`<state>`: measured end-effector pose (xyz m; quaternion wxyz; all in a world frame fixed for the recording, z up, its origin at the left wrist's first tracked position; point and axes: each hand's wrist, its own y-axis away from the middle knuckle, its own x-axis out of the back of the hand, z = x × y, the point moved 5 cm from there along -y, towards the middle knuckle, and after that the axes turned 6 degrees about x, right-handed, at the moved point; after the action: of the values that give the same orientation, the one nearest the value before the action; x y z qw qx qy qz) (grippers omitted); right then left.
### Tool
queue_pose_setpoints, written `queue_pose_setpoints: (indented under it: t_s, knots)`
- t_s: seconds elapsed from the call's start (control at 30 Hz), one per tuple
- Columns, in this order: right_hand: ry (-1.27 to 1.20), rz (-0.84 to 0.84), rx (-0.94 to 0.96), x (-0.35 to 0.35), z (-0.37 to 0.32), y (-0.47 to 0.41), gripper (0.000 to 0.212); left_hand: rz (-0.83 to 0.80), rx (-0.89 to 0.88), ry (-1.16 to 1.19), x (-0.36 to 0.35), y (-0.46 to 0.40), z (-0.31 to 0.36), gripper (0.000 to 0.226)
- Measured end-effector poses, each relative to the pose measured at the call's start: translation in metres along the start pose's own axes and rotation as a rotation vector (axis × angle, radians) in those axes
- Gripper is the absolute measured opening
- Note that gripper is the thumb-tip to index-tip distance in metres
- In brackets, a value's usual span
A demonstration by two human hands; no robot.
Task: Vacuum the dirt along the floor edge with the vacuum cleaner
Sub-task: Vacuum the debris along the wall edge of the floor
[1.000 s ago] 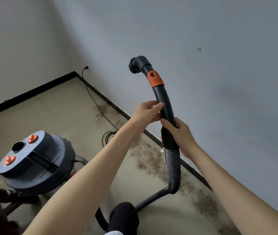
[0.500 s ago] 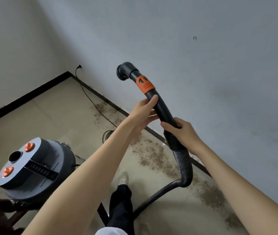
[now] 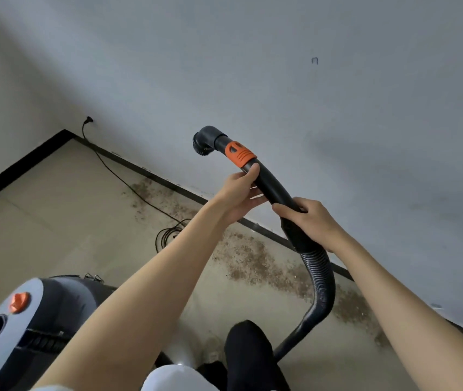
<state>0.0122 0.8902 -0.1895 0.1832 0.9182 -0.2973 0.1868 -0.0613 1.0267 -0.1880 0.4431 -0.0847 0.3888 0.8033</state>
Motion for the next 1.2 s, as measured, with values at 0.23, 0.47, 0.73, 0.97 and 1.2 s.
queue_pose_setpoints:
  t_s: [0.23,0.47,0.73,0.97,1.2]
  knots:
    - [-0.088,0.005,-0.056,-0.017,0.004,-0.015,0.033,0.008,0.011,-0.015,0.015,-0.02,0.005,0.021]
    - [-0.143,-0.064,-0.023,-0.048,0.004,-0.08,0.032,0.098,-0.059,-0.067,0.054,-0.053,0.035,0.03]
    - [-0.258,-0.171,-0.052,-0.103,0.028,-0.2,0.04,0.295,-0.087,-0.065,0.123,-0.135,0.068,0.034]
    - [-0.208,-0.263,-0.047,-0.189,0.092,-0.309,0.035,0.399,-0.152,0.026,0.232,-0.23,0.046,0.028]
    - [-0.194,-0.385,0.029,-0.304,0.191,-0.411,0.02,0.506,-0.177,-0.054,0.372,-0.342,-0.021,0.037]
